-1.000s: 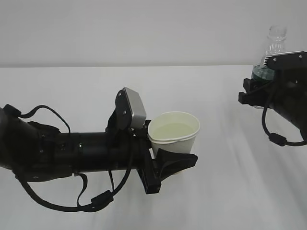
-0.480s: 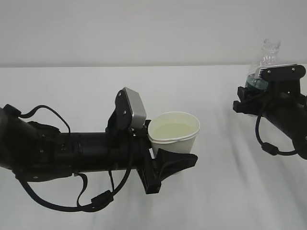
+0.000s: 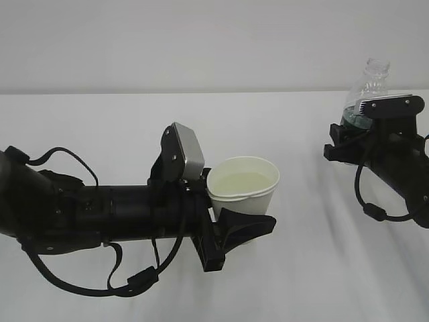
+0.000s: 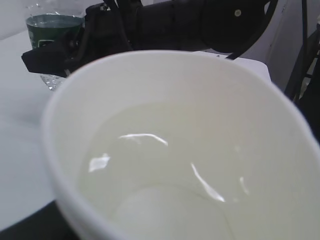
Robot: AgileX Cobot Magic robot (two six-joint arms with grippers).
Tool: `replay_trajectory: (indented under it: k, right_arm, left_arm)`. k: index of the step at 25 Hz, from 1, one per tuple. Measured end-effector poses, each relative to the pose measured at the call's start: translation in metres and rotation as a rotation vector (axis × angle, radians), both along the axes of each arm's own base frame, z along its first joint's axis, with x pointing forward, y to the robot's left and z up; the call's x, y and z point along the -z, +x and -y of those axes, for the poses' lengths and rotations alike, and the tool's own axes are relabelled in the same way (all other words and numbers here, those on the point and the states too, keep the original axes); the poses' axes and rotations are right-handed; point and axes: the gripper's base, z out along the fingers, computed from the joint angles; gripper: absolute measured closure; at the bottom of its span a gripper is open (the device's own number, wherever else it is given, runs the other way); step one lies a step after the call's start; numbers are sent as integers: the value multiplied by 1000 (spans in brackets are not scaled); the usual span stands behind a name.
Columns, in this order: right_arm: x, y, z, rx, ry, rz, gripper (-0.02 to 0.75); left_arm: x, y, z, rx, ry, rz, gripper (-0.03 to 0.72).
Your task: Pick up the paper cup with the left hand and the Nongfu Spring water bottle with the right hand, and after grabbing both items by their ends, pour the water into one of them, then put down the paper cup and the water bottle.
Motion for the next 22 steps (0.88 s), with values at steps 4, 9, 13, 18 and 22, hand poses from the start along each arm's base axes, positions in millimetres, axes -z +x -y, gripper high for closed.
replay_trajectory:
  k: [4, 9, 13, 18, 22]
  right_arm:
    - [1, 0, 0, 0, 1, 8, 288]
    - [13, 1, 0, 2, 6, 25, 288]
    - [20, 0, 0, 3, 7, 24, 288]
    - [30, 0, 0, 3, 9, 23, 288]
    - [40, -1, 0, 5, 12, 11, 288]
  left_arm:
    - [0, 0, 0, -1, -1, 0, 253]
    - [0, 0, 0, -1, -1, 0, 253]
    - [0, 0, 0, -1, -1, 0, 253]
    - [0, 0, 0, -1, -1, 0, 253]
    - [0, 0, 0, -1, -1, 0, 253]
